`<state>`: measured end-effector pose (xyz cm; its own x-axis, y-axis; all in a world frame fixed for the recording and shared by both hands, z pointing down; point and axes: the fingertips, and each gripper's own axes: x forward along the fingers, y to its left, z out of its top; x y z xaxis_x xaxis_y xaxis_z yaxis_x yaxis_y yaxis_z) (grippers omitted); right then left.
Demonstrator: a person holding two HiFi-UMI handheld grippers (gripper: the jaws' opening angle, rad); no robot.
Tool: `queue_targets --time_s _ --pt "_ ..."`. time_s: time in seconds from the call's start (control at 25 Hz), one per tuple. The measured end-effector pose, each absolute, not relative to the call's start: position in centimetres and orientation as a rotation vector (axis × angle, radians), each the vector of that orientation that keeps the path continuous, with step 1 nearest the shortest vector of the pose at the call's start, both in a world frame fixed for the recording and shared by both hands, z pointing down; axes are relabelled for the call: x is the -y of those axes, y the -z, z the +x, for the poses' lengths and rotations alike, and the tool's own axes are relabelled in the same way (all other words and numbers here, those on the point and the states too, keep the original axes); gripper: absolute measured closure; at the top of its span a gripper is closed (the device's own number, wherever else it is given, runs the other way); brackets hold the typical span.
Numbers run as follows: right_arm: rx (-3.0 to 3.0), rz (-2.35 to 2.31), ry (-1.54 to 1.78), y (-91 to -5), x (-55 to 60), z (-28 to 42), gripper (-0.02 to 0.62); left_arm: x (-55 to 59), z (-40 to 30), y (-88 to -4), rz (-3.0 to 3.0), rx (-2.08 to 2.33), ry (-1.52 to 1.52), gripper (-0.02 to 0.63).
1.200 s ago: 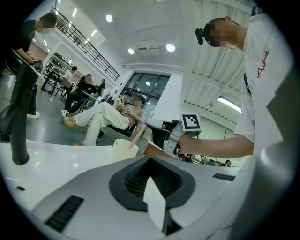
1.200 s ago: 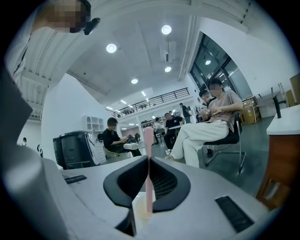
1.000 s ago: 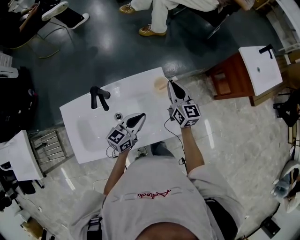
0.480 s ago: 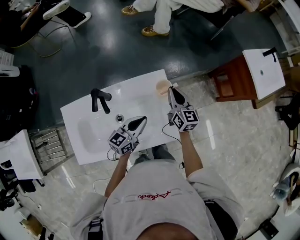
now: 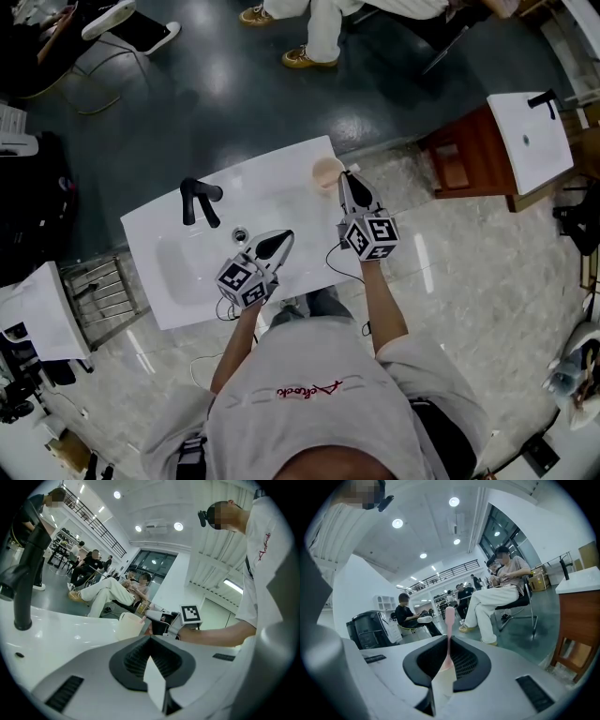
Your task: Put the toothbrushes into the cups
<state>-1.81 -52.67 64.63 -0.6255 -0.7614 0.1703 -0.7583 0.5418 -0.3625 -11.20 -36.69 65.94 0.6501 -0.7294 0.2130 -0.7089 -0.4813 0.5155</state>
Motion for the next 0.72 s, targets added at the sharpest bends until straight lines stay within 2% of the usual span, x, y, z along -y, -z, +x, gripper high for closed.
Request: queue_targets --time_s 0.2,0.52,0.72 --pt "-2.760 -1.373 0.634 -64.7 52.8 -1.5 0.533 36.9 -11.1 -65.9 2.297 1.109 0.053 0.592" --pt "-2.757 -1.397 0.634 -64.7 52.8 -0.9 0.525 36.8 -11.0 -65.6 2.312 1.101 0.057 0.592" --pt "-2.759 -1.400 0.642 -64.7 52.4 -0.8 0.492 36.7 -11.0 -65.4 2.319 1.095 0.058 0.592"
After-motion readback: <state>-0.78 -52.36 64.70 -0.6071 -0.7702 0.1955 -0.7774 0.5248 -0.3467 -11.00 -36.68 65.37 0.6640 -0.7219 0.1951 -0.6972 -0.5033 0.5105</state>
